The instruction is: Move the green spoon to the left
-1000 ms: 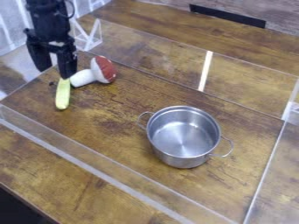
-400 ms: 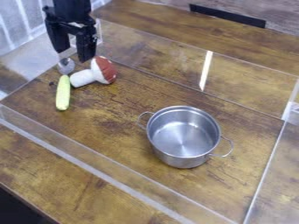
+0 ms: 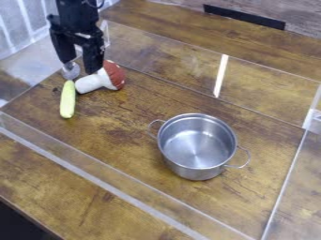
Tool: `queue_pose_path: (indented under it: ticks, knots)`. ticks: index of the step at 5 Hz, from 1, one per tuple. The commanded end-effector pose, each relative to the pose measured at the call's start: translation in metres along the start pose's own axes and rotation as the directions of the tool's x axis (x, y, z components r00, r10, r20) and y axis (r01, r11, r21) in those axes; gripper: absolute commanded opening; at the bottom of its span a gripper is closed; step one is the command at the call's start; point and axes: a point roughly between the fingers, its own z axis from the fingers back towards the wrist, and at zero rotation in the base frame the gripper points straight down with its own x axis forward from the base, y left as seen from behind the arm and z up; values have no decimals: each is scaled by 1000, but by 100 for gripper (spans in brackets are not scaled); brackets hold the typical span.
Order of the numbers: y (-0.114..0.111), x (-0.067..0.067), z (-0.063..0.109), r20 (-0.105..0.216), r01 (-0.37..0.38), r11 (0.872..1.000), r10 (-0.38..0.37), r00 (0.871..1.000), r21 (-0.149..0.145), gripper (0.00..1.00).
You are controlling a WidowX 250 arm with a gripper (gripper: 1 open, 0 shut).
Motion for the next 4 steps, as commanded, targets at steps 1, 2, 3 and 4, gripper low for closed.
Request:
queue_pose_path:
  ticks: [1,2,3,4]
  knots:
    - [13,-3,12,55,-32,999,31,998,33,100]
    - [14,3,9,54,-64,997,62,997,34,100]
    - [15,11,-1,48,-95,995,94,994,34,100]
    - [24,12,0,46,-143,989,141,989,37,100]
